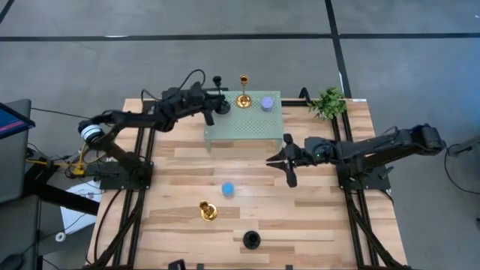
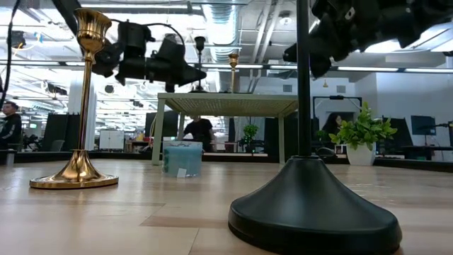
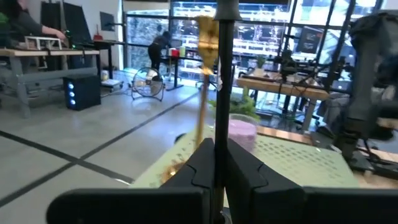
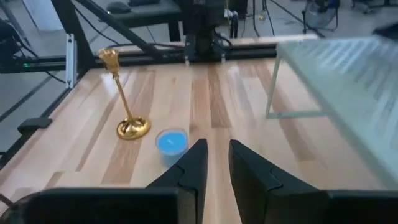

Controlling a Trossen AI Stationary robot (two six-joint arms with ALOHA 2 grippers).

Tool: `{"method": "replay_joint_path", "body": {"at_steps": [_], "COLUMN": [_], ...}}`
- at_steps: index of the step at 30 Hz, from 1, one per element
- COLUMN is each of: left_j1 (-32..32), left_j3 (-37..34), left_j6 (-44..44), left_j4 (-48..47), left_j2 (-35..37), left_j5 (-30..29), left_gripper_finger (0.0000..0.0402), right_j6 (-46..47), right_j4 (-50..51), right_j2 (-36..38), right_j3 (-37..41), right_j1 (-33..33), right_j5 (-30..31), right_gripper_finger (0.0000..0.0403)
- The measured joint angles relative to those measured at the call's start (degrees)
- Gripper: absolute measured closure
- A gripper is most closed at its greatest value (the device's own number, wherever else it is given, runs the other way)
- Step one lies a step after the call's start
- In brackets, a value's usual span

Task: Pick & Place candle stick holders
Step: Put the right black candle holder on the shelf

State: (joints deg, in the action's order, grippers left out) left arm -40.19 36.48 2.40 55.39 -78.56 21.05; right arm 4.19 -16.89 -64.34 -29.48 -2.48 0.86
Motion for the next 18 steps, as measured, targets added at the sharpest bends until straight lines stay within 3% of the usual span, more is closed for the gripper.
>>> {"method": "replay_joint_path", "body": {"at_steps": [9, 18], "left_j1": [-0.52, -0.22], "left_j3": [0.45, 0.47], "left_j6": [-2.36, -6.33], "left_j4": [0.14, 0.88], "left_j2": [-2.76, -4.29], "left_j5": [-1.28, -3.23], "left_gripper_finger": [0.0388, 0.0388], "right_j6": [-0.28, -1.20], "right_j4": [-2.65, -4.79], "right_j2": [0.00, 0.00], "right_j3": [1.86, 1.84], "right_j1": [-5.61, -5.79], "right_j5": [7.90, 8.22], "right_gripper_finger": [0.0345, 0.0345]}}
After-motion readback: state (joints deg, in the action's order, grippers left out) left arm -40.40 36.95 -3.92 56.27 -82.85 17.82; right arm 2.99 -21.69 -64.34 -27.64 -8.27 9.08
